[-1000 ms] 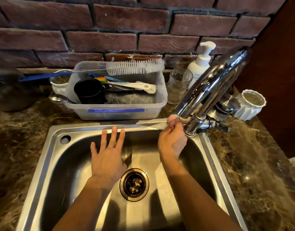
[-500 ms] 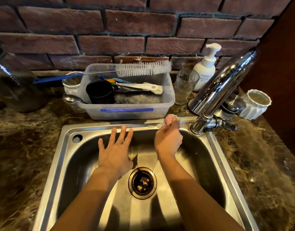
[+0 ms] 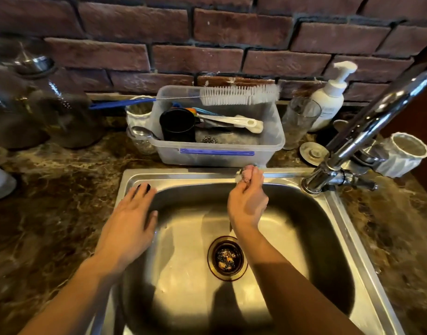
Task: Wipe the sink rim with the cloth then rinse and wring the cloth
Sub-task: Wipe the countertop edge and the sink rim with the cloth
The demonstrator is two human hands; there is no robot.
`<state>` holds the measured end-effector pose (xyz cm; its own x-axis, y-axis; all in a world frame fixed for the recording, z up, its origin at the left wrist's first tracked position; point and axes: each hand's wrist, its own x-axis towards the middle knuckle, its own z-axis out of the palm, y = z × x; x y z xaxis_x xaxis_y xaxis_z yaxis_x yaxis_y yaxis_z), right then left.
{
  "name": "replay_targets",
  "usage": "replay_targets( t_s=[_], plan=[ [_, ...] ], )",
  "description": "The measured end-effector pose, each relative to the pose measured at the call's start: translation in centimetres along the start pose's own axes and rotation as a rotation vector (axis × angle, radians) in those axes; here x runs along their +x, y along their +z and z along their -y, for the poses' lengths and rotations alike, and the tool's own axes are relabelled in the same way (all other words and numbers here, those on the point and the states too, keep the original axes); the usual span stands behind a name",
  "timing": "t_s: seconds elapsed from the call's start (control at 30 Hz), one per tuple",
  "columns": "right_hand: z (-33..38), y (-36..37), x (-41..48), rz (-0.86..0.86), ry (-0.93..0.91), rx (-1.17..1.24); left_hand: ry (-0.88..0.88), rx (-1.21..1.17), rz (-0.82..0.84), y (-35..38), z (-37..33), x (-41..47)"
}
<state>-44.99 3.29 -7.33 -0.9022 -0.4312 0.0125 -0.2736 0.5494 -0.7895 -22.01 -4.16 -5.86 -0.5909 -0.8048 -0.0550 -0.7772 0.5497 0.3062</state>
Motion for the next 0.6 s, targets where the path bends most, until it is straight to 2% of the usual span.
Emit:
replay_targets(
  t_s=[0.13, 0.33, 0.6],
  plan=[
    [0.9, 1.4, -1.2, 0.027, 0.056, 0.099, -0.115, -0.053, -0.13, -1.8, 3.2, -2.0],
    [2.1, 3.2, -2.3, 0.011, 0.093, 0.18, -0.295, 0.016, 0.032, -2.2, 7.9, -4.3],
    [3.7, 5.3, -4.4, 0.069, 0.078, 0.181, -0.298, 0.027, 0.0, -1.1, 8.0, -5.1]
  ],
)
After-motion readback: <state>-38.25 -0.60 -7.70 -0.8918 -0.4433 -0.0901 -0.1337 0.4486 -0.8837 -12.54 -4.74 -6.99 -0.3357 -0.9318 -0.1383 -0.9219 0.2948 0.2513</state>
